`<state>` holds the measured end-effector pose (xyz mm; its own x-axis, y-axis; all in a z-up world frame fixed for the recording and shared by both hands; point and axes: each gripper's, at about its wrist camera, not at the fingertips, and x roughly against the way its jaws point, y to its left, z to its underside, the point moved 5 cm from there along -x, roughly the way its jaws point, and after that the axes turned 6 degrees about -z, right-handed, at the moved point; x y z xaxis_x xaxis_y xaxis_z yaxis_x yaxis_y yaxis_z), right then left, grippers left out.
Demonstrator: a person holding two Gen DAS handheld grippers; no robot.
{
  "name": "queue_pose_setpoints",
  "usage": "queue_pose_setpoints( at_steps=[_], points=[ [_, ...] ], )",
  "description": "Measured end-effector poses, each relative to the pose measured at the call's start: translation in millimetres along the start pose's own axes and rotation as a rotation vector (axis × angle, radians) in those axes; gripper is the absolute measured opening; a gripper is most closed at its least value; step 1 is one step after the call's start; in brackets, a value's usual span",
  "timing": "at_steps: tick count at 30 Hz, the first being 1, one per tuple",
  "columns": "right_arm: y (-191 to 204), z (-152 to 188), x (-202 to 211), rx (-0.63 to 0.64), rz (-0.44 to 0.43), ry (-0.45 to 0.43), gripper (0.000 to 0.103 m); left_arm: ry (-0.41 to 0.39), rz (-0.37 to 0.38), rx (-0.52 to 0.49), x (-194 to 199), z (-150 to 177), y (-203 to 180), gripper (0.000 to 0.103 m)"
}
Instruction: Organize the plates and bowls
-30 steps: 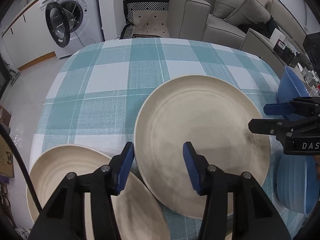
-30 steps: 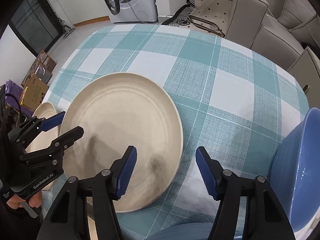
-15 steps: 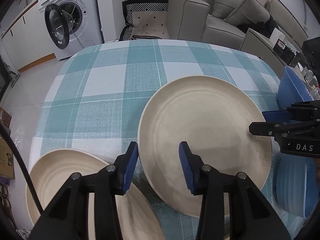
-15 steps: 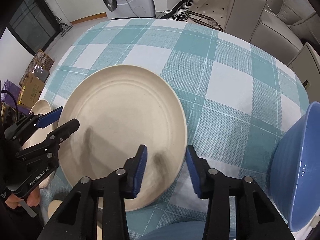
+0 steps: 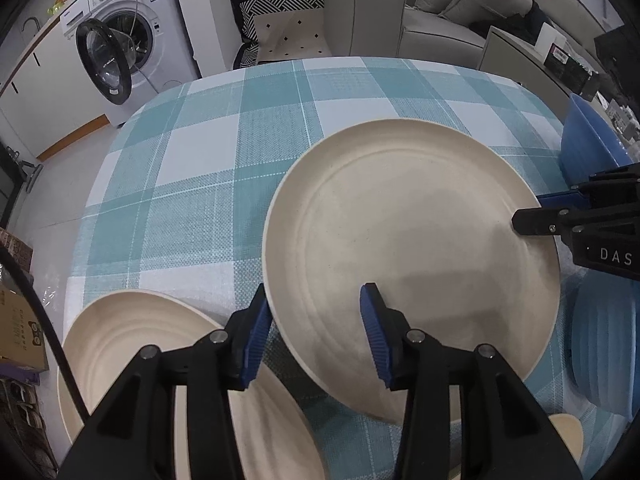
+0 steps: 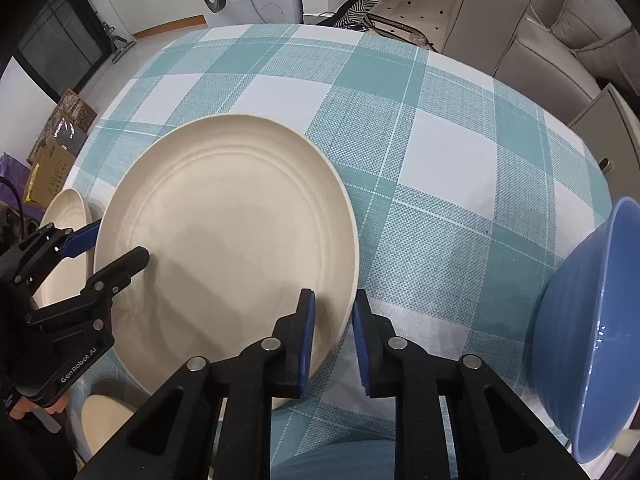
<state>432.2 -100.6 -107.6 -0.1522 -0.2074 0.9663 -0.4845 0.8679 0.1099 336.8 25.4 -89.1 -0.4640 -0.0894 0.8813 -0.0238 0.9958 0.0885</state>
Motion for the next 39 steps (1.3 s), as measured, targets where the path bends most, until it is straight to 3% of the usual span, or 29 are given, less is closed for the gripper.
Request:
queue_pose_setpoints(
  at_steps=[2,7,22,39],
  points=[
    [-2,0,3,-0.005,0.02,-0.016,0.016,-0.001,0.012,0.012,1,0,1,0.036],
    [-4,-3,13,-0.009,0.022,-0.054,0.013,-0.02,0.025,0.043,6,-1,5,0.032],
    [11,2,46,0.001,0.007,-0.159,0.013,-0.106,0.03,0.093,42,0,19,0.031],
    [43,26,93,0.036,-0.029,-0.249,0.013,-0.198,0.035,0.131,94,25,35,0.031]
  ],
)
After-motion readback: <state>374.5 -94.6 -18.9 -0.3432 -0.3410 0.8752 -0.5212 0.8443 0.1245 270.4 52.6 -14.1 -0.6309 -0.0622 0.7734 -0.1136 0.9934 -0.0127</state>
